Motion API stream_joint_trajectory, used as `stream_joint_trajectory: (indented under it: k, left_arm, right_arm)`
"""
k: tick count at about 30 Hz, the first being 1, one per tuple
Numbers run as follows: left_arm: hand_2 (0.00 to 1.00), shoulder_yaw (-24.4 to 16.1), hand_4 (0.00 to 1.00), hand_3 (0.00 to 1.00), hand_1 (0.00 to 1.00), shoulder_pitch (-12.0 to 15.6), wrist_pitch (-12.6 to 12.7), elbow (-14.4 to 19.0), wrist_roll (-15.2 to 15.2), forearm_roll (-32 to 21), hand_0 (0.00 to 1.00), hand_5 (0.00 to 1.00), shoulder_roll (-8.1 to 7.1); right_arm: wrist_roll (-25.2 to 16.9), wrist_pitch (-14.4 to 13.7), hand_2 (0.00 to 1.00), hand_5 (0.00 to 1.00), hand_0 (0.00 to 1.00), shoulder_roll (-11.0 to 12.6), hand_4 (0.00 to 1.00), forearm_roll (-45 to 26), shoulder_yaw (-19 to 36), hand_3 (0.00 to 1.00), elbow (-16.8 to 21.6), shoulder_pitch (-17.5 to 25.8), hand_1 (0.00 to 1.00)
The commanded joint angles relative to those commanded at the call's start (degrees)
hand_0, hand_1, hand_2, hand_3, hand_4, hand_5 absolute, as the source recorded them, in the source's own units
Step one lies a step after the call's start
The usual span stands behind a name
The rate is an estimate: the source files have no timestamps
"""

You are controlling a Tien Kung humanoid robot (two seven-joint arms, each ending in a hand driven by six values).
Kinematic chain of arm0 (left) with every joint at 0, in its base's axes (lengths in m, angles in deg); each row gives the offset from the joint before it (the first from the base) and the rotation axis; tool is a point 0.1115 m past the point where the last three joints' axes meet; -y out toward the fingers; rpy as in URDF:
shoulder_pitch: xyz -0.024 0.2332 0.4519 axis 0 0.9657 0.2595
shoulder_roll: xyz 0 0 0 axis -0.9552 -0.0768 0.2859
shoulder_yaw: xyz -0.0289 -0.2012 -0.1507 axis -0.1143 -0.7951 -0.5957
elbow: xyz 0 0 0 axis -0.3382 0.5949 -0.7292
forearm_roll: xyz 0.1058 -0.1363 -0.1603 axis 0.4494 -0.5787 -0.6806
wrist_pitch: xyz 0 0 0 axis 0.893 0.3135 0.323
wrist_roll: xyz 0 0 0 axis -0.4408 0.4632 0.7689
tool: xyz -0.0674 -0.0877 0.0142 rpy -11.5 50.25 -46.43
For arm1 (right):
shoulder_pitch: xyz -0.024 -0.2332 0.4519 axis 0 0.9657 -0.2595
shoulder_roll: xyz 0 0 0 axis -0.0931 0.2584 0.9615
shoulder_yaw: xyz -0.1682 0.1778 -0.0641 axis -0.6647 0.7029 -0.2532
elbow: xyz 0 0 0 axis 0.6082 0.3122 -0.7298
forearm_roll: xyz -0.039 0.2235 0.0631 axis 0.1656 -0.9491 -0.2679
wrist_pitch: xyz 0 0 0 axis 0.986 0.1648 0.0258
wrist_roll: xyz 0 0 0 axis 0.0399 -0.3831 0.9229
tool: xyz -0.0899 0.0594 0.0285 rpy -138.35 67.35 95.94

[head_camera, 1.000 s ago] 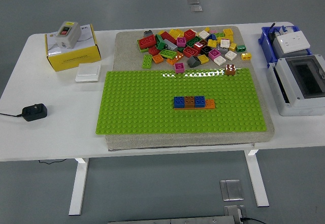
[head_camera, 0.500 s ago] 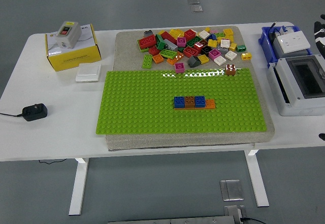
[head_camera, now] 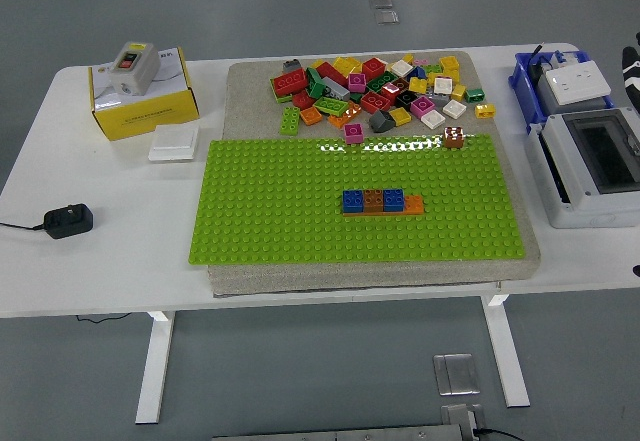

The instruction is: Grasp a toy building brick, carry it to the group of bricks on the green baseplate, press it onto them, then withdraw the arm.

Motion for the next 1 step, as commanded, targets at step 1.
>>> stream_joint_trajectory:
  k: [1]
  left_arm:
    - [0.574,-0.12,0.373,0.674,0.602,0.01,0.01,0.0,-0.04,0.02,0.638,0.7,0.02]
  right_arm:
    - [-0.38,0.61,0.758,0.65,0.826,-0.03,0.673,-0.43,-0.22,0.74,-0.39,-0.23,0.71]
